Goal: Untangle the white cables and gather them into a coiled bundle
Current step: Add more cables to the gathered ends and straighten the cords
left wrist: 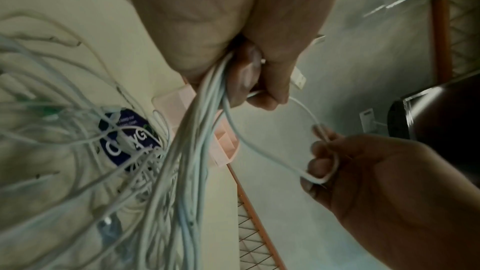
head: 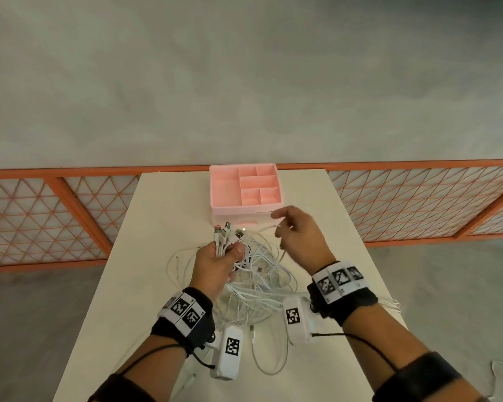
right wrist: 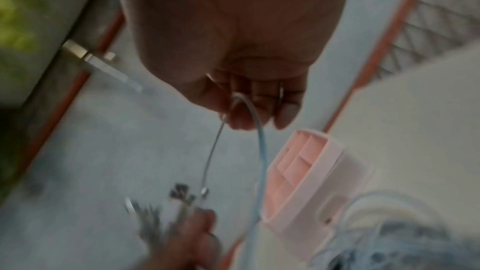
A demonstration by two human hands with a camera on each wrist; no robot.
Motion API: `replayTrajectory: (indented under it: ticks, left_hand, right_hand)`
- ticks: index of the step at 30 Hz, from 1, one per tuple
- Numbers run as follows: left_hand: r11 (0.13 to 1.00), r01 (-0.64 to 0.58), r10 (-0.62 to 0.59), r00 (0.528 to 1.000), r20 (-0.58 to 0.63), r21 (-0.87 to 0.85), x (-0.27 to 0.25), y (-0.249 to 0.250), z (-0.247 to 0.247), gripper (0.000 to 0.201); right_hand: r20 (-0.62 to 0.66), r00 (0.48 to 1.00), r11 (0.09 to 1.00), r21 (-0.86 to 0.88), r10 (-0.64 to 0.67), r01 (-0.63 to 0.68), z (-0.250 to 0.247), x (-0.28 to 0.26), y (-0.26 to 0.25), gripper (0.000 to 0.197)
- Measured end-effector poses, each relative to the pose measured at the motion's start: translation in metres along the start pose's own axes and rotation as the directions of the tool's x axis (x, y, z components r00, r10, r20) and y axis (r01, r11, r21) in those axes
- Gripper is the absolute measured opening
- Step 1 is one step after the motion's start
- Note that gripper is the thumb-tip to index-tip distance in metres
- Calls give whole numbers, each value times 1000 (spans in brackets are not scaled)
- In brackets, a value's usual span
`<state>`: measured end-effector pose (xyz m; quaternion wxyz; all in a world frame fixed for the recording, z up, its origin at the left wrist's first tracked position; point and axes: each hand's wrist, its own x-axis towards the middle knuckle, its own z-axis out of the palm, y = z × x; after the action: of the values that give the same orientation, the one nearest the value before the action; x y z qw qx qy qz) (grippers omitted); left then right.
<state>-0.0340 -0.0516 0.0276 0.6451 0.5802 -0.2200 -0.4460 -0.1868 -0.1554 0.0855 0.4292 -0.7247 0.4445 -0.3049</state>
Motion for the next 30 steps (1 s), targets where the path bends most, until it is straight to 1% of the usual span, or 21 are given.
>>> replayTrajectory:
  ticks: [1,3,4,6,7,8,9,11,12,14,16,17,19,20,22,24,26,27,28,29,30]
  left_hand:
    - [999,-5,5,1000,0,37,0,0,0,7]
    - [996,-3,3,1000,8,90,0,0,2,8]
    - [994,-1,0,1000,6,110,0,-1,4,8]
    - [991,-4,4,1000,1,132,1,-1,7,7]
    - [991,-5,5,1000,6,130,2,-1,7,6]
    - [993,-2,0,1000,16,118,2,-1,7,4]
    - [996,4,-7,999,32,94,1,0,6,7]
    - [999,27,-28,997,77,22,-1,-1,3,17]
    - [999,36,-35,995,94,-10,-2,-1,1,20]
    - [998,41,-36,993,109,-48,-3,-2,-1,16]
    - [996,51,-42,993,113,-71,-4,-3,-1,11]
    - [995,57,-47,992,118,-82,-4,-3,-2,9]
    - [995,48,-37,991,125,-85,-3,-5,-2,21]
    - [996,40,-29,991,130,-84,-4,-5,-2,26]
    - [995,25,-12,991,132,-93,-4,-5,-2,26]
    - [995,29,-18,993,116,-94,-3,-5,-2,27]
    - [995,52,-46,996,79,-83,-1,-6,-3,29]
    - [995,67,-62,996,60,-77,0,-6,-4,27]
    - [995,76,-73,996,46,-64,1,-6,-5,20]
    - [996,80,-79,996,40,-43,0,-7,-6,13]
    - [997,79,-79,996,41,-15,0,-8,-6,9]
  right_hand:
    - [60,998,973,-228,-29,42,2,-1,6,35]
    - [226,969,838,-507,-99,204,8,-7,13,41]
    - [297,947,751,-594,-126,287,12,-11,14,41]
    - [381,910,562,-723,-161,402,19,-19,10,34]
    - [402,901,512,-747,-160,424,21,-21,9,31]
    - [420,896,516,-741,-145,431,21,-22,7,33]
    - [434,894,572,-707,-115,417,20,-21,7,37]
    - [427,903,781,-543,-59,307,13,-17,5,41]
    - [403,914,866,-438,-49,239,8,-15,1,39]
    - [274,955,948,-255,-117,189,0,-13,-8,35]
    - [69,979,980,-49,-190,193,-7,-9,-20,32]
    - [-34,979,976,73,-203,205,-10,-6,-25,31]
    - [-225,951,924,273,-210,269,-16,-1,-37,32]
    - [-305,931,892,337,-198,301,-18,1,-41,32]
    - [-408,899,846,413,-159,337,-22,4,-46,33]
    - [-441,891,857,413,-109,309,-22,5,-43,33]
    - [-415,908,943,276,-55,184,-21,9,-29,28]
    - [-372,928,987,136,-33,90,-22,11,-21,26]
    - [-313,950,999,-38,-9,-3,-22,12,-14,30]
    - [-252,968,973,-222,7,-65,-22,12,-7,40]
    - [-197,980,923,-375,14,-89,-21,9,-3,49]
